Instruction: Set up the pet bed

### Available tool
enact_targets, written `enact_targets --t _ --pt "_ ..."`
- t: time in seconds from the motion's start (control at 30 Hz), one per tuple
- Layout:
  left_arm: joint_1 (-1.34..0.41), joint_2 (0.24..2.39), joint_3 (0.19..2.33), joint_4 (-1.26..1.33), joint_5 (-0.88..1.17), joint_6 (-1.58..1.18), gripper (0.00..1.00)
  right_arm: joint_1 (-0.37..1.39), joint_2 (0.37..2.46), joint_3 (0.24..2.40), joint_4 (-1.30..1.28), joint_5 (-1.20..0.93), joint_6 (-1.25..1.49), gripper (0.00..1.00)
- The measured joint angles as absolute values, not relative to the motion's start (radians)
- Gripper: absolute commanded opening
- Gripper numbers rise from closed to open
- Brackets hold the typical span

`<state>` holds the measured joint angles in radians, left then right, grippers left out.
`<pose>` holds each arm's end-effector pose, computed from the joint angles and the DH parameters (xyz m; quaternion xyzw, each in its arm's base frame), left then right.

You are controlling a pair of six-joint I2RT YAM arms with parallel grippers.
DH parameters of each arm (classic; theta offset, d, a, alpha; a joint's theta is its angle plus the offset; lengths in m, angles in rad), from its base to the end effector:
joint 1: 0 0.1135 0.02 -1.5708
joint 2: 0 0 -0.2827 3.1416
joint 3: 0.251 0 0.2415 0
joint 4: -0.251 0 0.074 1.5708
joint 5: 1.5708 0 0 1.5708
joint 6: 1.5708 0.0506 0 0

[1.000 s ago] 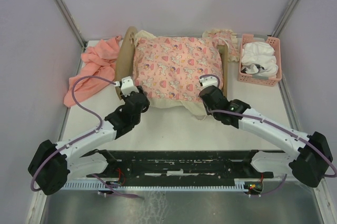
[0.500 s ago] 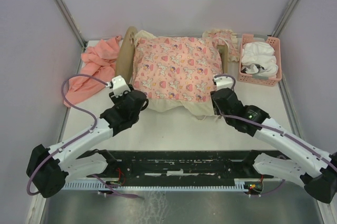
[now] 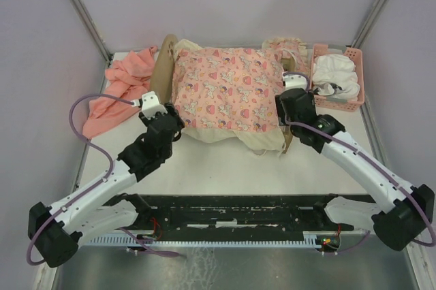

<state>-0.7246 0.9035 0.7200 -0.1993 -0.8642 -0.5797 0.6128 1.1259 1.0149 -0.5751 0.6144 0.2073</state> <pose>0.1641 -0.0939 0.3119 -0.1793 0.7675 -0.0326 0.6146 0.2022 0.1065 0.3293 -0.0467 0.8699 -0.0880 0.4831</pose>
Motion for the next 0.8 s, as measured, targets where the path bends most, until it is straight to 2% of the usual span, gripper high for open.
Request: enact_targets --t 0.27,0.4,0.63,0.8 --pt "-0.641 1.049 0.805 -0.207 -0.66 -0.485 0.66 0.432 1.311 1.044 -0.511 0.495 0.265 0.6" --pt "-0.617 1.085 0.847 -0.239 -0.569 -0.455 0.66 0.389 1.32 1.007 -0.472 0.458 0.3 0.56" --pt "-0.616 1.087 0.89 -0.284 -0.452 -0.411 0.66 0.377 1.324 0.944 -0.413 0.394 0.361 0.3" --pt "-0.616 1.085 0.938 -0.331 -0.444 -0.347 0.66 0.378 1.301 0.912 -0.389 0.379 0.431 0.22"
